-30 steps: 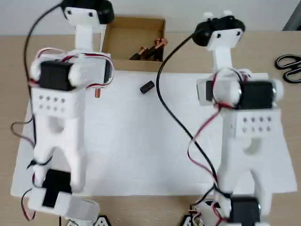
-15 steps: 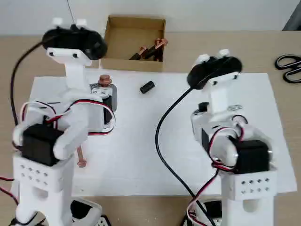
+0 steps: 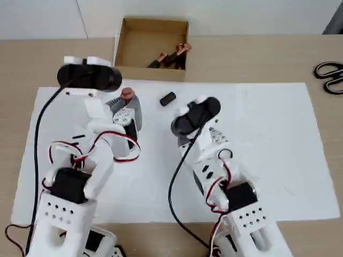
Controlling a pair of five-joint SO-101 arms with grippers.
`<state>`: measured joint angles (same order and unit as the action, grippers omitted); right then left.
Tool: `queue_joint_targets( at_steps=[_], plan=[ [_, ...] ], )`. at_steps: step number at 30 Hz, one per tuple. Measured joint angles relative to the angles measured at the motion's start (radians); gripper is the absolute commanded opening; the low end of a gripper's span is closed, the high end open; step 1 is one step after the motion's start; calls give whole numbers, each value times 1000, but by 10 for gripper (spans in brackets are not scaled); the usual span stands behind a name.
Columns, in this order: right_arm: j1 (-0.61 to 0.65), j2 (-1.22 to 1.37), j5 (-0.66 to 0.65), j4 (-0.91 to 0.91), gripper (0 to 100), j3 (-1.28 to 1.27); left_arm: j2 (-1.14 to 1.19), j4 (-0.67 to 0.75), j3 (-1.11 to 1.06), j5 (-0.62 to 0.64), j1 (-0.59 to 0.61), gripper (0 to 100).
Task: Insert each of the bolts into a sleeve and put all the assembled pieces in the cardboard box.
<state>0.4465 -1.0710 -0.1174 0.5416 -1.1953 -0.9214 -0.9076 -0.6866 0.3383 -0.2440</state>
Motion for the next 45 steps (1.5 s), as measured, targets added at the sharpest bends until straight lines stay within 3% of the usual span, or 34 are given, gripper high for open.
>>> queue_joint_targets(
  at_steps=[7,14,22,45],
  plan=[
    [40,-184,20,-262,5,-273,-81,196,-152,0,0,6],
    [48,-296,138,-301,5,-405,-81,322,-256,38,-6,6],
    [196,-336,149,-301,5,-434,-81,333,-264,144,-63,6],
    [207,-336,149,-301,4,-434,-87,304,-321,146,-190,6]
  ],
)
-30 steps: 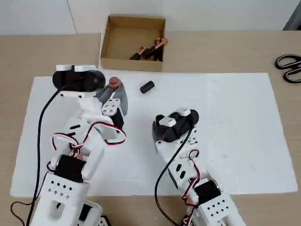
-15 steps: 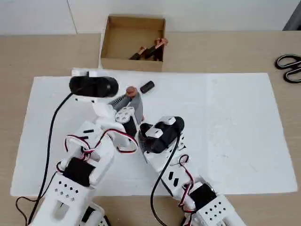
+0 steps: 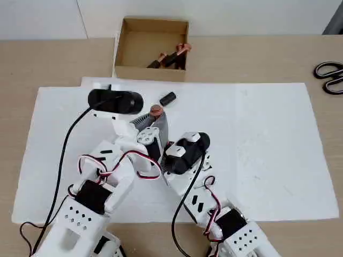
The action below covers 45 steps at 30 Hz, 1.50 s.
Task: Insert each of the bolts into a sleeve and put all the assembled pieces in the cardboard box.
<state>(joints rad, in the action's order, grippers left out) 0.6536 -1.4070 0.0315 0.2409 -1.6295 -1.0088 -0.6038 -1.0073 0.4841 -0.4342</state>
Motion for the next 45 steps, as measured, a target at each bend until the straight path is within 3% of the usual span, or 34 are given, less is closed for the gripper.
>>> queue_joint_targets(
  at_steps=[17,45],
  plan=[
    [2,-6,2,0,4,-2,-14,-2,-43,-43,-11,6],
    [3,-6,2,0,4,-2,-14,-184,-49,-55,-68,7]
  ],
)
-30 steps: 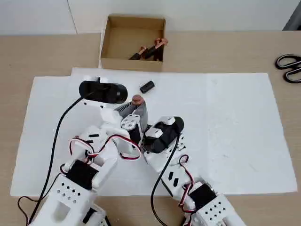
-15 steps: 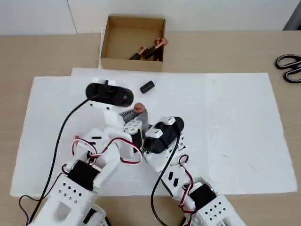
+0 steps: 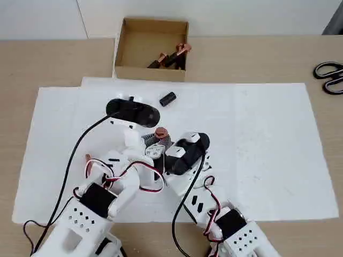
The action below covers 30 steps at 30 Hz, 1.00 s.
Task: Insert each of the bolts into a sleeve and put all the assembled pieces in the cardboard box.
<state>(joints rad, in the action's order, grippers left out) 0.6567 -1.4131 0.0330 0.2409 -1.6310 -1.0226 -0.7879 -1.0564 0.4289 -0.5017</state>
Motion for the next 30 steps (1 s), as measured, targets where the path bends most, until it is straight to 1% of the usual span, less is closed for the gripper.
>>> queue_joint_targets(
  at_steps=[3,7,9,19,21,27,30],
  plan=[
    [0,0,0,0,4,0,0,0,0,3,0,27],
    [-2,-2,0,0,4,0,0,-6,0,5,0,165],
    [-3,-2,0,0,4,0,0,-28,0,6,-5,207],
    [-5,-2,2,0,4,0,0,-55,5,6,-8,218],
    [-5,-2,2,0,4,0,0,-86,25,6,-8,223],
    [-5,-2,2,0,4,0,0,-196,83,8,-6,305],
    [-6,-2,3,0,4,0,0,-247,97,8,-5,313]
  ],
)
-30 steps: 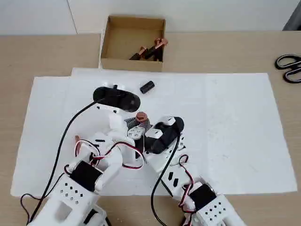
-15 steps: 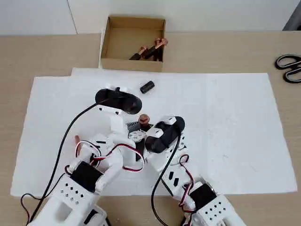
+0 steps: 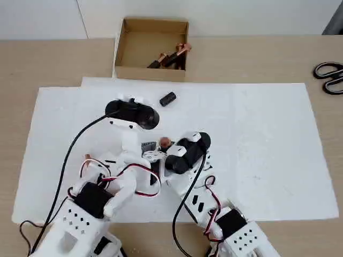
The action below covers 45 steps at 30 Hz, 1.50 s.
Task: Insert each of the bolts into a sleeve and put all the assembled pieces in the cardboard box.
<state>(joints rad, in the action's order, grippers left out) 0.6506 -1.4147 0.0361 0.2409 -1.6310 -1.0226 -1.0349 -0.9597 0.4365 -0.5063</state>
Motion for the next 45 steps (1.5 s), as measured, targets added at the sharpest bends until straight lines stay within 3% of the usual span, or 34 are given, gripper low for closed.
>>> queue_joint_targets(
  at_steps=[10,18,26,30,37,45],
  plan=[
    [3,0,0,0,4,0,0,-104,54,-103,48,313],
    [3,0,0,0,4,0,-2,-227,184,-207,284,313],
    [-66,15,0,95,4,46,-2,-321,198,-390,634,283],
    [-190,106,0,218,4,216,-2,-367,198,-496,733,264],
    [-273,457,-37,221,4,632,-2,-377,198,-503,798,261],
    [-276,1099,-54,3,4,1177,-2,-384,198,-503,799,261]
  ],
)
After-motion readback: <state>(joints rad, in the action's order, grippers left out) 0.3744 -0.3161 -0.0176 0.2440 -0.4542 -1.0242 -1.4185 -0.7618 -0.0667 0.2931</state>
